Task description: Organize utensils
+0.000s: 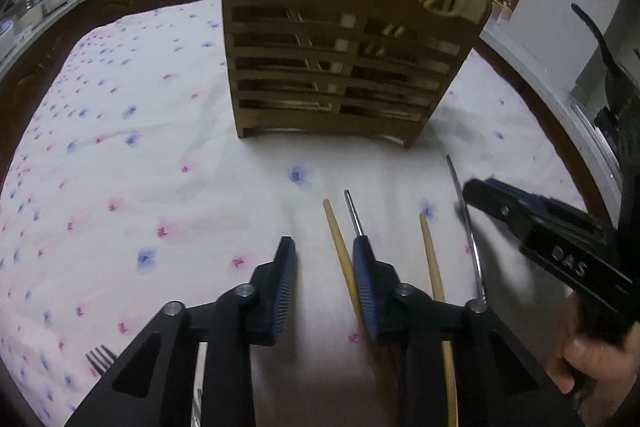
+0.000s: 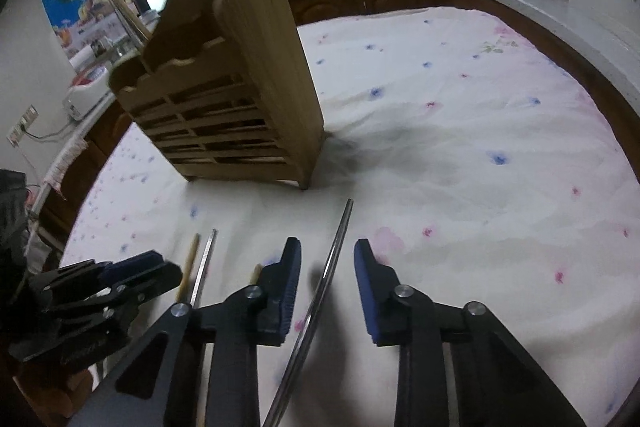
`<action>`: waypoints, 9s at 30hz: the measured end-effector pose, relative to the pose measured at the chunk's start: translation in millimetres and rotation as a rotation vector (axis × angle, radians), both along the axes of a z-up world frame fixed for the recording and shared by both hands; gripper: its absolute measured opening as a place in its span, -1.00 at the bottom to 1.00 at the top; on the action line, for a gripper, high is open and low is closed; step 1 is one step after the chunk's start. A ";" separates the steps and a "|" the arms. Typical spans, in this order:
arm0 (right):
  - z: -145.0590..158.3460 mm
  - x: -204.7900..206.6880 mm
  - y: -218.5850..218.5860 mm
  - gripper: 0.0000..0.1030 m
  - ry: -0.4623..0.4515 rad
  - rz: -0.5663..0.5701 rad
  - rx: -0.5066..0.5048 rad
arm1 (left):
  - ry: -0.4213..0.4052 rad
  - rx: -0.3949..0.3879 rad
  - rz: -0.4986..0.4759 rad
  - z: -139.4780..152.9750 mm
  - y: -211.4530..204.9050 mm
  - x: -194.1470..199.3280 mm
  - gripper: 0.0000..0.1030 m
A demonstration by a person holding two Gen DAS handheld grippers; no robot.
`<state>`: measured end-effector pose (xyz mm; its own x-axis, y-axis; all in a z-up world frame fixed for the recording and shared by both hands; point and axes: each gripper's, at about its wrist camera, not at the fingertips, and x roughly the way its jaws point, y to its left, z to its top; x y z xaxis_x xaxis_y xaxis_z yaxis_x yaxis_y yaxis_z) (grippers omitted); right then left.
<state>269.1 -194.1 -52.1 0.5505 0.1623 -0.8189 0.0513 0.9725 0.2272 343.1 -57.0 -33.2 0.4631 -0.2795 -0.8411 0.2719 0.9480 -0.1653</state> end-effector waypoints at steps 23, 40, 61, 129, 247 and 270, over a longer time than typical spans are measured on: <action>-8.0 1.9 8.8 -0.87 0.020 0.043 -0.070 | -0.007 0.131 -0.111 -15.9 -33.2 16.2 -0.82; 63.8 -44.8 -3.1 -0.91 -0.128 0.031 0.063 | -0.103 0.002 -0.086 36.3 2.3 -22.9 -0.94; 155.4 -116.1 12.7 -0.91 -0.354 0.046 0.063 | -0.292 -0.130 -0.060 139.6 80.2 -148.8 -0.95; 220.6 -60.1 6.6 -0.91 -0.524 0.040 0.067 | -0.554 -0.290 0.030 215.9 114.4 -115.3 -0.97; 248.3 -118.9 5.0 1.00 -0.712 0.056 0.052 | -0.609 -0.227 0.203 214.7 137.4 -175.8 0.98; 104.2 -221.6 33.3 1.00 -0.683 -0.041 -0.072 | -0.632 -0.110 0.267 111.1 124.4 -298.0 0.98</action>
